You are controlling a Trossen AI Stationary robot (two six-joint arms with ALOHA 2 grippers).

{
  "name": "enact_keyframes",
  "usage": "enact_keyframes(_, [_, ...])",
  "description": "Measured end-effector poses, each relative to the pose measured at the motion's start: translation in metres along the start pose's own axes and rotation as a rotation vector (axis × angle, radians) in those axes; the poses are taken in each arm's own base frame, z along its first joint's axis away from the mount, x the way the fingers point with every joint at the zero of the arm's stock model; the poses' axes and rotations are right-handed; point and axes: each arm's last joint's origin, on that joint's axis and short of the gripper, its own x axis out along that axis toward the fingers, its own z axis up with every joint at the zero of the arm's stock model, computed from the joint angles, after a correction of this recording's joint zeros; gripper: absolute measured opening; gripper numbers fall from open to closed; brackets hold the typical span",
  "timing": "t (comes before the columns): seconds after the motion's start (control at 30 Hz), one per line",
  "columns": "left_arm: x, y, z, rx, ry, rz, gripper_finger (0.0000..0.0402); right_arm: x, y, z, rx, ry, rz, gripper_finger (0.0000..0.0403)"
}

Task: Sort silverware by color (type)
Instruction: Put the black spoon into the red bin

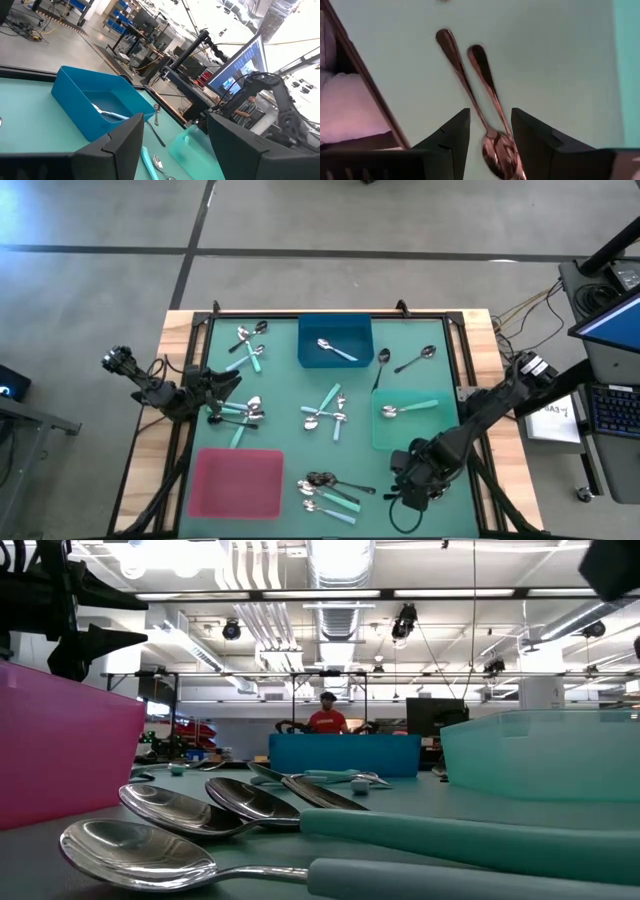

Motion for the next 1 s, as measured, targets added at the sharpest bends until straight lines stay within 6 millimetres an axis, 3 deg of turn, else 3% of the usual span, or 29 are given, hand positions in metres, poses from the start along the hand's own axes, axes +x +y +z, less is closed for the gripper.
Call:
enact_keyframes(0.3, [0.0,0.0,0.0,0.0,0.0,0.0,0.0205,0.023,-0.017,-0.012,-0.102,0.051,-0.021,0.0134])
enact_keyframes(0.7, [0.0,0.0,0.0,0.0,0.0,0.0,0.0205,0.028,-0.011,-0.023,-0.256,0.037,0.006,0.0134])
enact_keyframes(1.0, [0.0,0.0,0.0,0.0,0.0,0.0,0.0205,0.033,-0.014,-0.028,-0.342,-0.053,-0.068,0.0134])
